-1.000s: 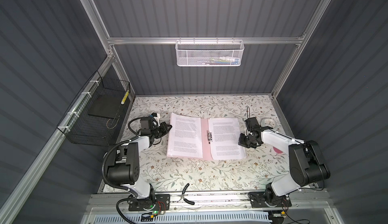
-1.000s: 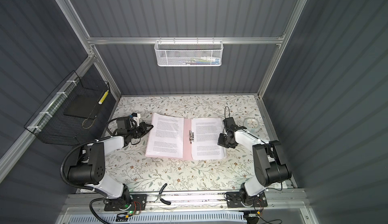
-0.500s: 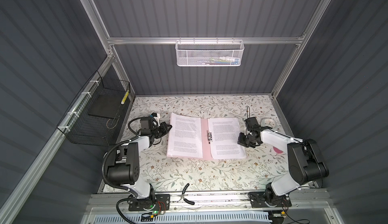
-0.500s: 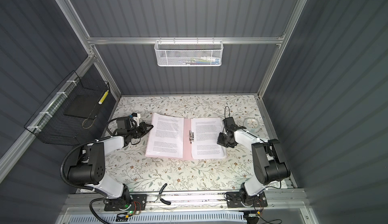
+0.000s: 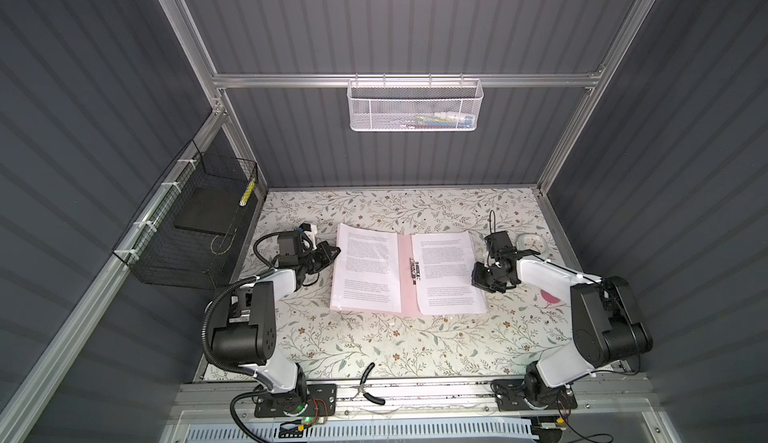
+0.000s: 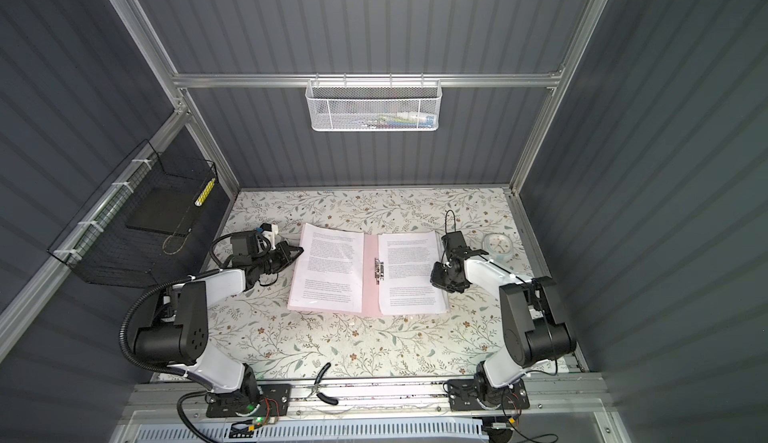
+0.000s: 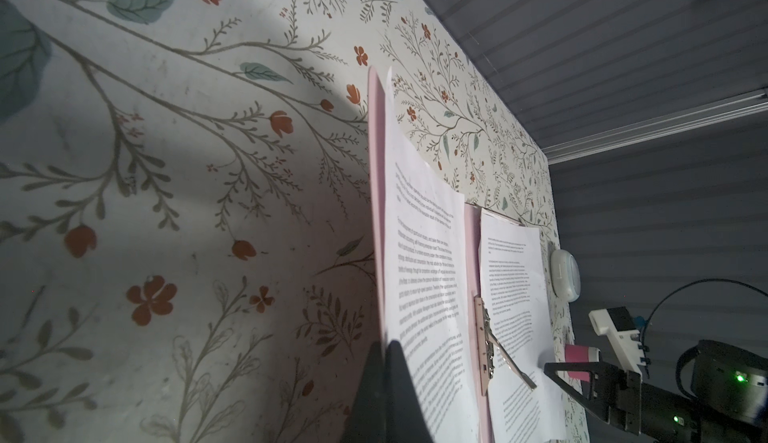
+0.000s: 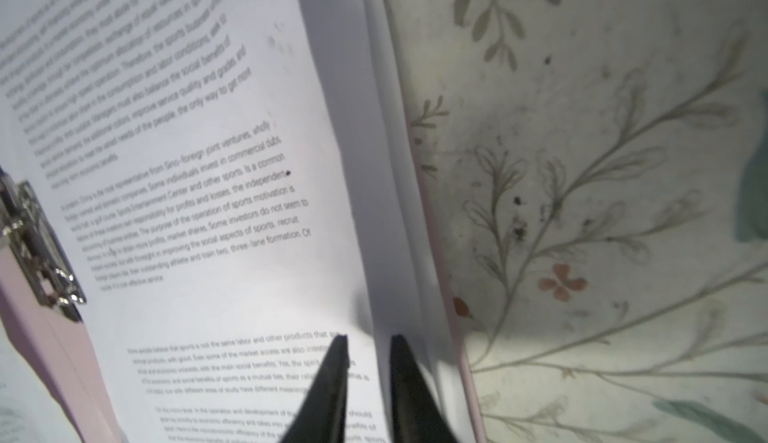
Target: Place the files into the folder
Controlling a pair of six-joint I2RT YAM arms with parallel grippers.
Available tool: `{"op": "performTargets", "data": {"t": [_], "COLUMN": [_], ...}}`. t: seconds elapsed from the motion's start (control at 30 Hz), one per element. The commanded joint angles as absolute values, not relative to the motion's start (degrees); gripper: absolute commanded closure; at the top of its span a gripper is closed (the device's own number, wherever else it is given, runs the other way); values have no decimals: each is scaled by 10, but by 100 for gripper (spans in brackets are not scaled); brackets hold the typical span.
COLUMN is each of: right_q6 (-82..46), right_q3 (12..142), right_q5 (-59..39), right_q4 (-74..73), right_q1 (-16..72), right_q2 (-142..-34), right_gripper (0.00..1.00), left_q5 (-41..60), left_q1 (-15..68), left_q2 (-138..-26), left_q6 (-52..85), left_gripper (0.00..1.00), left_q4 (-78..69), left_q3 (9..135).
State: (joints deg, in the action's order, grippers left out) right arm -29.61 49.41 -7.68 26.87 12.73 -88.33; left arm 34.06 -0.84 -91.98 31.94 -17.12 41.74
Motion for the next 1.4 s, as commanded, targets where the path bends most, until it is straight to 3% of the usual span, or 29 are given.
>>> {"op": "performTargets", "data": {"t": [0.0, 0.2, 0.43, 0.8, 1.03, 1.37], "right_q6": [-282, -273, -283, -309, -358, -480], "right_q3": [537, 593, 657, 773, 736, 635], "right_q5": [-37, -81, -204, -266, -295, -328], "right_q4": [326, 345, 250, 237, 200, 109], "right_q1": [127, 146, 226, 273, 277, 277], "right_q2": [-818, -791, -903, -1066, -1062, -1039], "right_gripper": [61, 58, 62, 63, 75, 74], "left_q5": [333, 330, 330, 331, 320, 300], "left_q1": [-5, -1, 1, 2, 2, 2], "left_q2": [-908, -901, -899, -904, -894, -876], "left_q6": [308, 309, 311, 310, 309, 318], "left_gripper": [100, 100, 100, 100, 100, 100], "left_q4": [-158, -157, -163, -169, -170, -185], "left_q3": [419, 418, 412, 409, 403, 381]}}
